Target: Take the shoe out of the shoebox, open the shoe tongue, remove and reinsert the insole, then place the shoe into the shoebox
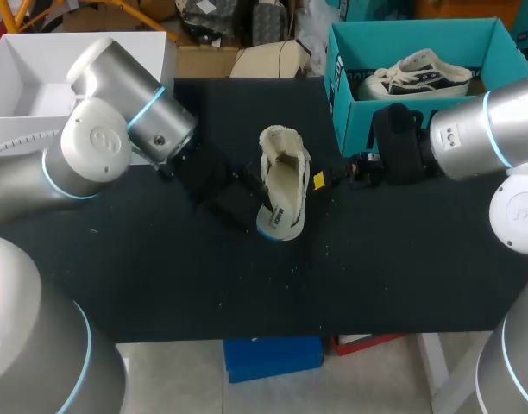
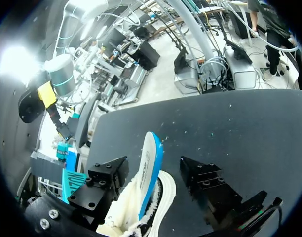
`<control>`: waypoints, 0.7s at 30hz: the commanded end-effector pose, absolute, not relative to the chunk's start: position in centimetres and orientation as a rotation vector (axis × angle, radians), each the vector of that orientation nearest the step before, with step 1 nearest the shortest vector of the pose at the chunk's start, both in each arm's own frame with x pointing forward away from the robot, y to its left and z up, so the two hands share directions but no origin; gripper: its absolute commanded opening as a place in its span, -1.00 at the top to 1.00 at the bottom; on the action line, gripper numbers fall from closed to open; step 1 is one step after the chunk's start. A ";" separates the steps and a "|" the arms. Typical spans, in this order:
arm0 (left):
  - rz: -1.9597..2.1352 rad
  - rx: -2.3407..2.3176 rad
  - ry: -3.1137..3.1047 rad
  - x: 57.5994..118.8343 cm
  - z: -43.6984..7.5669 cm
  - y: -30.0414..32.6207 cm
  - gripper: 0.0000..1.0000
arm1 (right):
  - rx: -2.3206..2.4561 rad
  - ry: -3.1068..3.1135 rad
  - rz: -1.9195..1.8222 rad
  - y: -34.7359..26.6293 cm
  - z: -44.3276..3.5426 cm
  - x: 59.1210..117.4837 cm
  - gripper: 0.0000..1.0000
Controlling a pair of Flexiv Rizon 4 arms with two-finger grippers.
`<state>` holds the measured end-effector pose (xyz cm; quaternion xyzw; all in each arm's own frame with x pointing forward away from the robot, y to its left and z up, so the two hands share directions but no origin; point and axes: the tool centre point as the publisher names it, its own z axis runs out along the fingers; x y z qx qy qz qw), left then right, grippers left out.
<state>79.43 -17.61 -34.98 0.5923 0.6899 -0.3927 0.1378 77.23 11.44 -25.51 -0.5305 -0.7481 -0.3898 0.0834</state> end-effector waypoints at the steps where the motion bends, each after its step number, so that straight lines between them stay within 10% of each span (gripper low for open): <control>1: -1.061 1.548 1.950 78.4 -35.3 -17.5 0.36 | -1.586 -2.235 -1.160 11.6 -25.5 77.3 -1.00; 6: -1.075 1.540 1.954 78.3 -35.5 -17.7 1.00 | -1.586 -2.235 -1.160 11.6 -25.5 77.3 -1.00; 21: -1.054 1.474 1.922 81.1 -35.3 -18.3 1.00 | -1.586 -2.235 -1.160 11.6 -25.5 77.3 -1.00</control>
